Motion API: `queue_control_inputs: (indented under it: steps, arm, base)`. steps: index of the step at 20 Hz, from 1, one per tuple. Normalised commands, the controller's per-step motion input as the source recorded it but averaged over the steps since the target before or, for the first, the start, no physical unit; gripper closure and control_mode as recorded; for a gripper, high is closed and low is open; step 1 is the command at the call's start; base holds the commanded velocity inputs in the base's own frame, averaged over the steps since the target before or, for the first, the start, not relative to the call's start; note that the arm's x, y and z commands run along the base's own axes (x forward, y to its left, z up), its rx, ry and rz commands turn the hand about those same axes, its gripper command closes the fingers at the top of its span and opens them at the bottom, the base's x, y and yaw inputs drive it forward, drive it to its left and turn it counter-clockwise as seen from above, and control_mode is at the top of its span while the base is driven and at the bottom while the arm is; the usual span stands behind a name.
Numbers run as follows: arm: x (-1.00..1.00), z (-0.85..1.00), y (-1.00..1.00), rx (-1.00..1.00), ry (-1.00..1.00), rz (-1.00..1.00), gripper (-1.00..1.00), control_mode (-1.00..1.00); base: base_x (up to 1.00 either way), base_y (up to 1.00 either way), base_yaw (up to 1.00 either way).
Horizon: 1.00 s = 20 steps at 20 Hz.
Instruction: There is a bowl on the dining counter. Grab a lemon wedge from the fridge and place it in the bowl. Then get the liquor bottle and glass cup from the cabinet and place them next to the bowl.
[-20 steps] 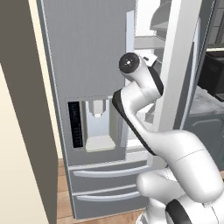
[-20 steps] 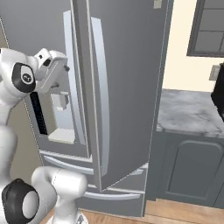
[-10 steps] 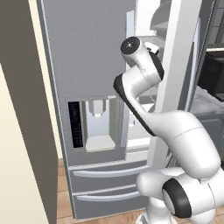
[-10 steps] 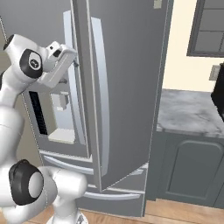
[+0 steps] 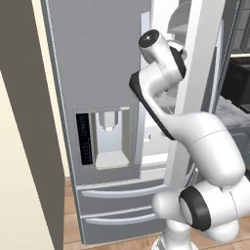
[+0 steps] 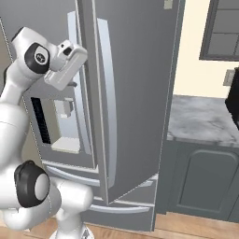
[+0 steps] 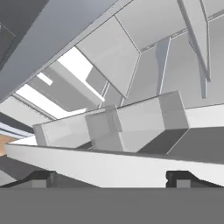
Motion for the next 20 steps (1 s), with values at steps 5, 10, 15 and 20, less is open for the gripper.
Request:
queue_control_inputs:
  steps: [5,10,15,20]
  arm:
    - [-0.23,0.00,-0.30,0.00,0.00,-0.08,-1.00,-1.00]
    - [-0.32,0.00,-0.32,0.00,0.00,-0.09,-1.00,-1.00]
    - [-0.46,0.00,-0.31,0.00,0.00,-0.09,-1.00,-1.00]
    - [-0.29,0.00,-0.35,0.00,0.01,-0.07,-1.00,-1.00]
  base:
    - [0.00,0.00,0.00]
    - [0.00,0.00,0.00]
    - [0.00,0.00,0.00]
    - [0.00,0.00,0.00]
